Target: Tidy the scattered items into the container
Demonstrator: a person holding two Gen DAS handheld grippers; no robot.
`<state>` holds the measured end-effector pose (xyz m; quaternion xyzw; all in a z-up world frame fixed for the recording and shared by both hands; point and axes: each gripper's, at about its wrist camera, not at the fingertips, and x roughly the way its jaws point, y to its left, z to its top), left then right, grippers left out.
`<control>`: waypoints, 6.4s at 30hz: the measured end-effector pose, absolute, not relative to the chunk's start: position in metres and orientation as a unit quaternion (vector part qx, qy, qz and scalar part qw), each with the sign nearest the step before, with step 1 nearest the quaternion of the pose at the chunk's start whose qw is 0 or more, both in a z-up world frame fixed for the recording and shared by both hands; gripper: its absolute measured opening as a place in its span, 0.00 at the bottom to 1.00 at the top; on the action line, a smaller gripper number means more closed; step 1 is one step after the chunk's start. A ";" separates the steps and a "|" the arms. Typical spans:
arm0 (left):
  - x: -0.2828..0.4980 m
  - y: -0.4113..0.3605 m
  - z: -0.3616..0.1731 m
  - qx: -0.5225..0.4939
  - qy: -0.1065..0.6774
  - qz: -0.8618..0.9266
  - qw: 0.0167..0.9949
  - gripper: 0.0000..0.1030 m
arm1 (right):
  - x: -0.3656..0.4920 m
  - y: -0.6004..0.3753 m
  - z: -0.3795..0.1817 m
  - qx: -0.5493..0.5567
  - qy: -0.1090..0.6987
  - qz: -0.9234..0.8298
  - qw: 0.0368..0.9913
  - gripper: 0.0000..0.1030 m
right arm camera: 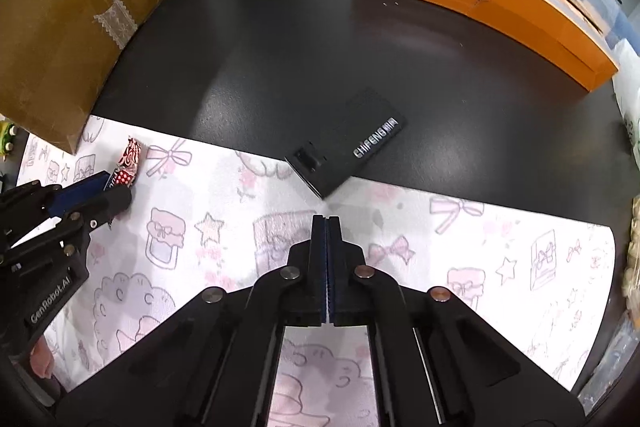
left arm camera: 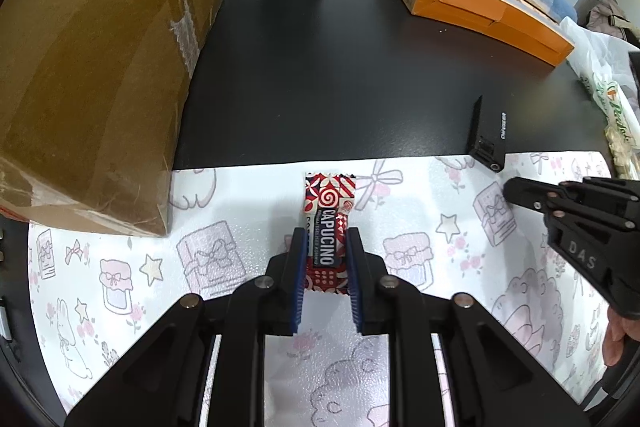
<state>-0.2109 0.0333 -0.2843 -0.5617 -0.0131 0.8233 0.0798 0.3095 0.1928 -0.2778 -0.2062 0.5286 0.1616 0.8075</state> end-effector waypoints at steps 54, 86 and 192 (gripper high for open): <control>-0.079 0.014 -0.278 -0.554 -0.039 0.827 0.084 0.18 | 0.157 0.236 -0.326 -0.189 0.528 0.156 0.813 0.33; -0.109 -0.072 -0.080 -0.447 -0.084 0.889 0.048 0.18 | 0.119 0.319 -0.084 -0.187 0.415 0.238 0.858 0.33; -0.200 -0.114 0.002 -0.422 -0.069 0.904 -0.022 0.99 | 0.197 0.323 0.016 -0.164 0.415 0.172 0.878 1.00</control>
